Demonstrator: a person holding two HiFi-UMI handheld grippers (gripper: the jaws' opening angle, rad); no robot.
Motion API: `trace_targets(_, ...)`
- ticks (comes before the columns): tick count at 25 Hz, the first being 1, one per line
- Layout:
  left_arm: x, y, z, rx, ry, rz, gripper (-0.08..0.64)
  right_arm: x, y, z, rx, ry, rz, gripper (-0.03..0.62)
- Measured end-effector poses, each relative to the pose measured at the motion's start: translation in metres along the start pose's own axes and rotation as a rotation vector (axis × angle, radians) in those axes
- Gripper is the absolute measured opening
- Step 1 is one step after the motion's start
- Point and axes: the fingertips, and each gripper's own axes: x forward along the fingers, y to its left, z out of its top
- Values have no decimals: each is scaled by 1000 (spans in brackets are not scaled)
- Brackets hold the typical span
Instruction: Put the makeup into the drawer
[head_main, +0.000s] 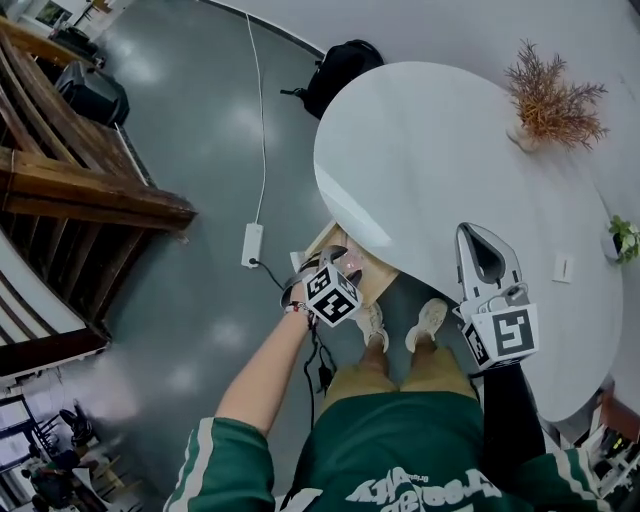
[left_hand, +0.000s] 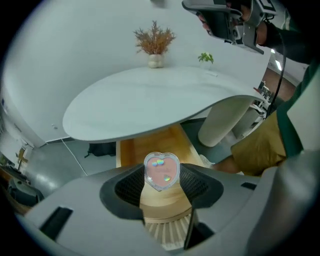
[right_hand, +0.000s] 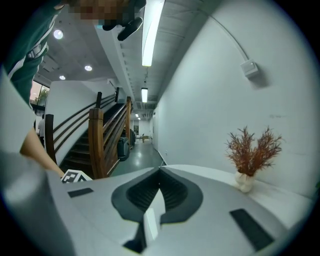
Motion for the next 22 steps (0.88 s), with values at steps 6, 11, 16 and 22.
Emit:
trace_targets(6,45,-13,-8,206,82,-91,225,-6,-9,-23,10,49,-17,3)
trace_targets(11,71,-29,-9,392,85,-141,225,-11,-13,-39,18,81,-33,3)
trace_targets(16,96,-41,-11,502,90,-175,225,-18,-20,-53,18,113,-50,3)
trace_targets(22,126,-43,-8,544,74,-181,225,-32,-31,-70,13,160,-81,3)
